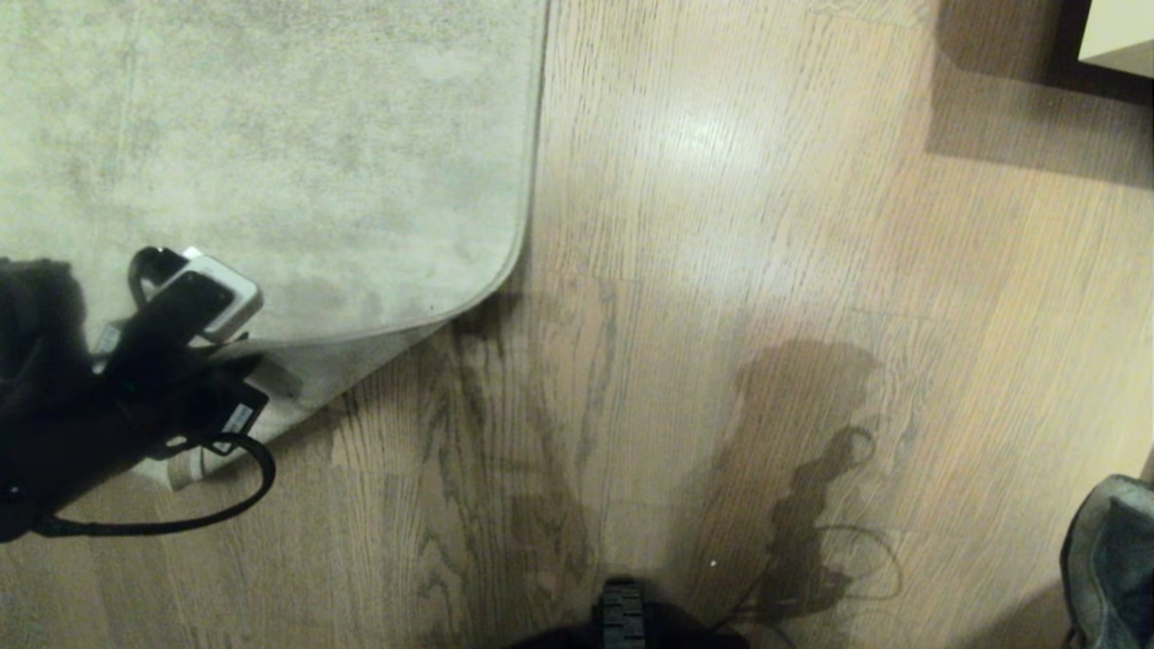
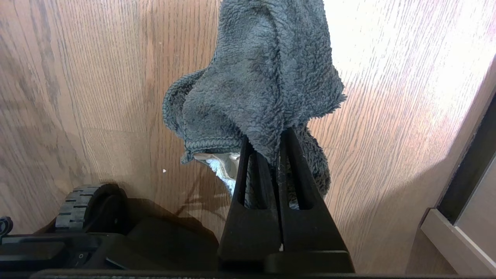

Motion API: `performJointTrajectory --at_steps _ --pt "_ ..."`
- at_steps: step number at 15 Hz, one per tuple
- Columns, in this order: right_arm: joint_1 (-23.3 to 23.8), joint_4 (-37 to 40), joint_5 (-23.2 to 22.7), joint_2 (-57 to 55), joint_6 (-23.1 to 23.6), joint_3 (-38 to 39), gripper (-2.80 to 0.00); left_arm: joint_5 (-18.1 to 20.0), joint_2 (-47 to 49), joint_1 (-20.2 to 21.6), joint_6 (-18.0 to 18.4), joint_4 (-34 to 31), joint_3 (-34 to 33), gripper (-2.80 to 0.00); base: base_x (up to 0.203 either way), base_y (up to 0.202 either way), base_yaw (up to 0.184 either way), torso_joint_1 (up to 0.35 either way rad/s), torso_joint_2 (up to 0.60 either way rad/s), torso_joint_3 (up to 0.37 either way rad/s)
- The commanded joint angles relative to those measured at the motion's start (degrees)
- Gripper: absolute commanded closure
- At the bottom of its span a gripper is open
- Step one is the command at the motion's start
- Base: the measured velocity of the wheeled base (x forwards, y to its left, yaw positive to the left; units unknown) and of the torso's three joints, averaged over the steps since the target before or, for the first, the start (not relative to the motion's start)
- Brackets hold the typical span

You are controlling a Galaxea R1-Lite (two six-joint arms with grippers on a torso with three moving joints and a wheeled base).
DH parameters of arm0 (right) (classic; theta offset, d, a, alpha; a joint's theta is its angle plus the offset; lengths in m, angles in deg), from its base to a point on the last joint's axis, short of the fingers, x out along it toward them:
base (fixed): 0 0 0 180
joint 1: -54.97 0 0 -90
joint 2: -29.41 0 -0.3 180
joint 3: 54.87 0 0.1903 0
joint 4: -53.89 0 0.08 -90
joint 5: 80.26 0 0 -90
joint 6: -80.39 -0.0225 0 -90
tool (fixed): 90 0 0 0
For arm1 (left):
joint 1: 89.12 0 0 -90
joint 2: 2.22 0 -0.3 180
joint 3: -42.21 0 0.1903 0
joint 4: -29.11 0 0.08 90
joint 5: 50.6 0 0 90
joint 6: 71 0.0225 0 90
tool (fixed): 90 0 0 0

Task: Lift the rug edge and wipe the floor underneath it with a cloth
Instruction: Lift up the carpet

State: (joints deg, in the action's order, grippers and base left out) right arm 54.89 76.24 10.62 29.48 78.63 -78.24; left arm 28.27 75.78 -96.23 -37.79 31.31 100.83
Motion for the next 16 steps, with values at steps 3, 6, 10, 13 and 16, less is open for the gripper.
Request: performJointTrajectory --at_steps 3,6,10,13,16 --pt "0.0 0.0 0.0 -0.1 0.0 0.0 0.0 7.5 -0.9 7.5 0.0 0.4 0.8 0.0 0.0 0.0 0.0 0.0 0.0 0.0" --pt "0.0 0.0 0.0 -0.1 0.0 0.0 0.0 8.7 0.7 8.2 -0.4 8.0 -0.5 0.0 0.0 0.0 0.0 0.0 0.0 0.0" --pt "0.0 0.0 0.0 -0.1 0.0 0.0 0.0 8.9 0.8 7.9 -0.4 8.9 -1.6 0.0 0.0 0.0 0.0 0.0 0.0 0.0" --pt "0.0 0.0 0.0 -0.1 0.0 0.0 0.0 8.9 0.9 7.8 -0.4 8.8 -1.6 0.0 0.0 0.0 0.0 0.0 0.0 0.0" --pt "0.0 0.0 0.0 -0.1 0.0 0.0 0.0 8.9 0.9 7.8 -0.4 8.8 -1.8 0.0 0.0 0.0 0.0 0.0 0.0 0.0"
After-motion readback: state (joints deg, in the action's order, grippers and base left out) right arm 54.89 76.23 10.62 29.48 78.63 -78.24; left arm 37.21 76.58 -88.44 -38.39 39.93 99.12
